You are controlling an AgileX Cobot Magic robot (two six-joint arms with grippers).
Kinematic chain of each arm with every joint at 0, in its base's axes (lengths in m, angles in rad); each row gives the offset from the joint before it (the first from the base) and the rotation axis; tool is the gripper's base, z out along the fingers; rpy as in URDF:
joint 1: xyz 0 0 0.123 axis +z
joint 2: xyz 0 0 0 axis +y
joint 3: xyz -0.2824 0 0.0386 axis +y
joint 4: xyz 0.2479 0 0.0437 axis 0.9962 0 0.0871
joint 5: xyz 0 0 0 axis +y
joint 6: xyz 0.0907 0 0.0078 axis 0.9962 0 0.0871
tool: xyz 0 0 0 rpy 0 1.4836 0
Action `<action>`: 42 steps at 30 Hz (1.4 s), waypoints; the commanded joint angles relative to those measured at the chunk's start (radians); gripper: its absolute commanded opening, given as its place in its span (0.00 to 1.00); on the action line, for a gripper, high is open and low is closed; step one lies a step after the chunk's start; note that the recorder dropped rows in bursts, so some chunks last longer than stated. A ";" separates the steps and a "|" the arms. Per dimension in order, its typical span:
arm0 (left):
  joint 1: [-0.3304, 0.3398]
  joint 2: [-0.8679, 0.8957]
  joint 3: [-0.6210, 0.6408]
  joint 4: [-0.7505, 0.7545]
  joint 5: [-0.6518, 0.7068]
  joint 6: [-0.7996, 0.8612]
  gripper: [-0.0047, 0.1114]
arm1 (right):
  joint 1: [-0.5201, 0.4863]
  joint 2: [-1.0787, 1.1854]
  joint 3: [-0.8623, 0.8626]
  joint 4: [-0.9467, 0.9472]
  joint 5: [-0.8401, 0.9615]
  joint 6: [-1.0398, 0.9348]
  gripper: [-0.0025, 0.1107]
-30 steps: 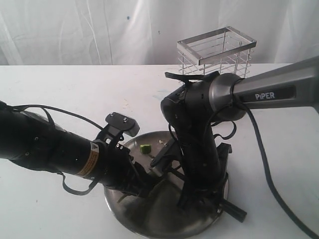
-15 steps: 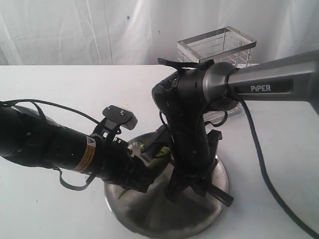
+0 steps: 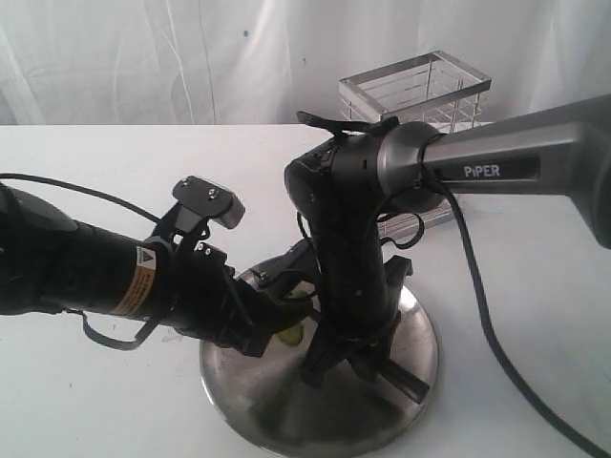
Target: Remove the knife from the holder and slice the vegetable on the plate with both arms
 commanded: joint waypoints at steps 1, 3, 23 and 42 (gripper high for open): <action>-0.002 -0.079 0.012 -0.027 0.010 -0.005 0.06 | 0.015 0.009 0.003 0.016 0.004 -0.021 0.02; -0.002 -0.079 0.023 -0.027 0.011 -0.005 0.06 | 0.015 0.009 0.003 0.016 0.004 -0.021 0.02; -0.003 0.088 0.030 -0.056 0.106 0.078 0.29 | -0.054 0.007 -0.021 0.109 -0.059 0.054 0.02; -0.003 -0.110 0.028 -0.264 0.062 0.234 0.52 | -0.065 -0.333 0.130 0.153 -0.332 0.098 0.45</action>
